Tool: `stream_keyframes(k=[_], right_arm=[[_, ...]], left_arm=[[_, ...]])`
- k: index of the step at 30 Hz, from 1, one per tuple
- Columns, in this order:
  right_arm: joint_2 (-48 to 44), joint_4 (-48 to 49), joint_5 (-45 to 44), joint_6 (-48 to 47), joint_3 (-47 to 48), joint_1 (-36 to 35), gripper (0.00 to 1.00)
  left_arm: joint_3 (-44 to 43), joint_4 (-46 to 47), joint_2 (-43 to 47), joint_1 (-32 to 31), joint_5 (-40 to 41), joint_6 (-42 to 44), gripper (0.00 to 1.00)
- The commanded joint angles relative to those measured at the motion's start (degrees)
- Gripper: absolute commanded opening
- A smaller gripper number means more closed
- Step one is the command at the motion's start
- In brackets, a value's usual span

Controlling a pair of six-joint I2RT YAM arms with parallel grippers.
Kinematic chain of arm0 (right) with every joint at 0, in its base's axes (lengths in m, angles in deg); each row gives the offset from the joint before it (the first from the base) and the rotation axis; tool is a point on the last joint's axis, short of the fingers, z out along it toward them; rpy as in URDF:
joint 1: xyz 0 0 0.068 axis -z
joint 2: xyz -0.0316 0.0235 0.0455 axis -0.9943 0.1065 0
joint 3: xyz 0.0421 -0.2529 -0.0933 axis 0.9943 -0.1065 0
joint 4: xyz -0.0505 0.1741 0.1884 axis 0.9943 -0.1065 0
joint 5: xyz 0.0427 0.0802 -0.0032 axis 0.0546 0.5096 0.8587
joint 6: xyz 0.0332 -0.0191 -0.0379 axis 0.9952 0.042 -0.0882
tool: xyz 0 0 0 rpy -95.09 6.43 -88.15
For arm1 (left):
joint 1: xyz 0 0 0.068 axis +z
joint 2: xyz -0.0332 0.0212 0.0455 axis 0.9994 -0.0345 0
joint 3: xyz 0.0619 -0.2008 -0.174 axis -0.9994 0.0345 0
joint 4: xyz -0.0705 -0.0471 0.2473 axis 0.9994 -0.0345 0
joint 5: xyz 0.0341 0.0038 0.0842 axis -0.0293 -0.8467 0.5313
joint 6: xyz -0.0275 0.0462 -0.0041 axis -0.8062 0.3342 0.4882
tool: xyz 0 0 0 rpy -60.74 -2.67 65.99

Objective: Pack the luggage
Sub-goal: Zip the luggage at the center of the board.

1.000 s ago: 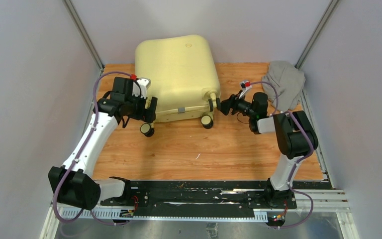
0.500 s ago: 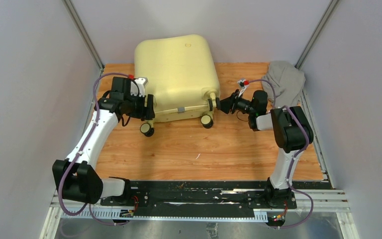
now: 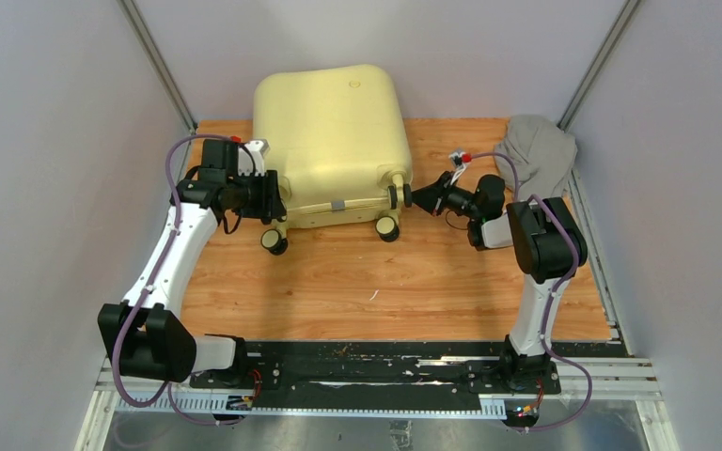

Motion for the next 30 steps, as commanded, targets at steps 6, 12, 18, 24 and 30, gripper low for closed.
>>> stream_keyframes(k=[6,12,18,24,30], right_arm=[[-2.65,7.22,-3.63,1.57,-5.4,-2.0,0.0],[-9.92,-0.72,-9.59,-4.58,-10.6,-6.63,0.0],[-17.49,-7.49,-19.22,-10.67,-12.89,-13.37,0.0],[-25.68,-15.23,-34.97,-22.95,-14.1,-28.0,0.0],[-24.39,-14.56,-41.2,-24.52,-13.62,-34.9,0.0]], left_arm=[[-3.8,6.09,3.41,-0.7,-8.26,2.09,0.0],[-3.1,8.79,4.18,-0.7,-9.37,-0.35,0.0],[-0.06,10.78,6.03,-0.79,-10.96,-2.48,0.0],[3.49,13.73,8.72,-0.79,-11.87,-6.38,0.0],[3.47,13.06,8.75,-0.79,-12.33,-10.14,0.0]])
